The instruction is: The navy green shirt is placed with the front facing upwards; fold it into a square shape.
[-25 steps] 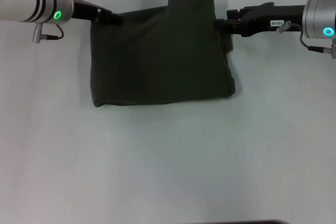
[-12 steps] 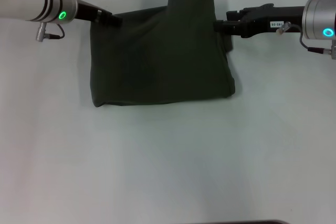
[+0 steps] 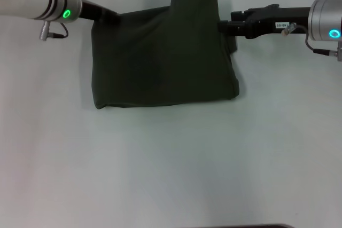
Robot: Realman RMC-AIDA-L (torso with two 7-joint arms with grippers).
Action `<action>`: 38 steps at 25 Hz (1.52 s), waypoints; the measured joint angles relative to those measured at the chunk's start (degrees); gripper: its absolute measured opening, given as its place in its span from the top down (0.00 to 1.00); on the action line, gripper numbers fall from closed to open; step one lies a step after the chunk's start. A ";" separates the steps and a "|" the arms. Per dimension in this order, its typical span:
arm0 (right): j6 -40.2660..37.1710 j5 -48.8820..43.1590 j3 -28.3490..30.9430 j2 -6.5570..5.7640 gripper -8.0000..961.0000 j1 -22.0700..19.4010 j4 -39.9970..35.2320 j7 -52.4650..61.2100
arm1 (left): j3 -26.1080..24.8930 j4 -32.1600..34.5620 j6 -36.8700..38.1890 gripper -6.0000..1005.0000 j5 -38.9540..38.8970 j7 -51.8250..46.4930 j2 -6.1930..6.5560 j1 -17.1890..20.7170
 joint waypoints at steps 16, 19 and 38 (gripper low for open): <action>-0.09 0.07 1.21 -0.09 0.45 0.01 -0.27 0.42 | -0.12 0.98 1.53 0.88 0.28 -1.89 0.75 0.21; -0.09 0.07 1.42 -0.09 0.45 0.04 -0.30 0.42 | 0.03 0.93 1.65 0.94 0.29 -1.90 0.75 0.27; -0.08 0.06 2.12 -0.09 0.45 -0.14 -0.01 0.49 | 0.06 2.22 5.65 0.87 0.20 -6.60 1.82 0.64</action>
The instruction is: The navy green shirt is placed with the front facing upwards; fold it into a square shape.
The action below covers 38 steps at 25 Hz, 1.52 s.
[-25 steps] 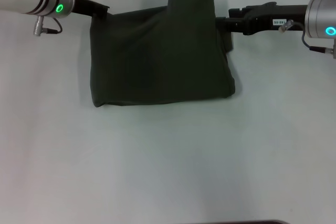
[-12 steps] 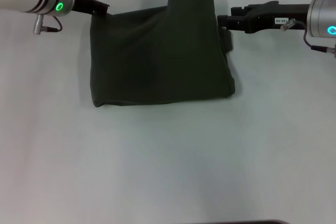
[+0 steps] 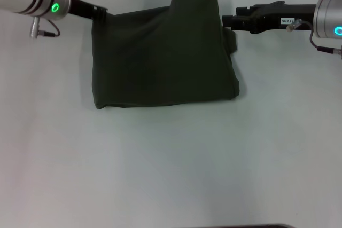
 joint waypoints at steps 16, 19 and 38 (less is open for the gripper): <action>-0.19 0.00 -0.03 -0.09 0.45 0.12 0.00 -0.07 | 1.21 -2.93 -2.89 0.45 2.18 -2.94 -0.08 -1.66; -0.19 0.00 -0.03 -0.09 0.45 0.03 0.02 -0.07 | 1.21 -2.98 -3.08 0.33 2.21 -2.97 -0.07 -1.75; -0.18 0.00 -0.03 -0.09 0.45 -0.10 0.02 -0.12 | 1.22 -3.37 -0.82 0.08 1.90 -2.80 -0.39 -2.50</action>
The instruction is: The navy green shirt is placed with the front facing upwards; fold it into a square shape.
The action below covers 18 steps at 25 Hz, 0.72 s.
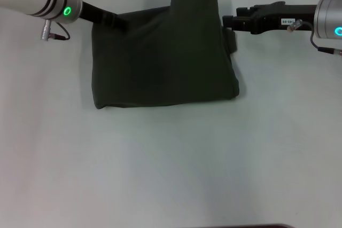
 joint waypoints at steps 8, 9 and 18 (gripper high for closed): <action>0.00 0.00 0.00 0.00 0.45 -0.11 0.20 -0.15 | 0.29 0.47 0.32 0.09 0.29 0.17 -0.61 -0.25; 0.01 0.00 0.00 0.00 0.45 -0.11 0.23 -0.18 | 0.30 0.56 0.27 0.09 0.30 0.17 -0.66 -0.26; 0.16 0.00 0.01 0.00 0.45 -0.09 0.33 -0.21 | 1.47 3.24 0.51 0.26 0.31 0.21 -1.63 0.43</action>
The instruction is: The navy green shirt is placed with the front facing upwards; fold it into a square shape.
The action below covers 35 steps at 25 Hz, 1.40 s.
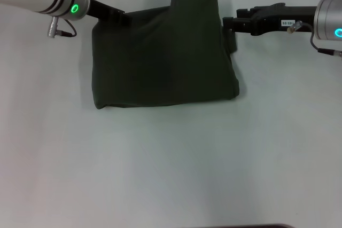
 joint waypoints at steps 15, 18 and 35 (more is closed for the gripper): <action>0.04 0.00 0.09 0.00 0.45 0.13 -0.20 -0.07 | 1.66 0.26 0.65 0.63 0.09 -0.66 0.41 -0.12; 0.04 0.00 0.08 0.00 0.45 0.16 -0.22 -0.07 | 1.64 0.27 0.86 0.74 0.08 -0.68 0.50 -0.12; -0.08 0.00 0.08 0.00 0.45 0.08 -0.07 0.12 | 1.51 7.29 1.36 0.93 5.74 -6.34 0.31 3.07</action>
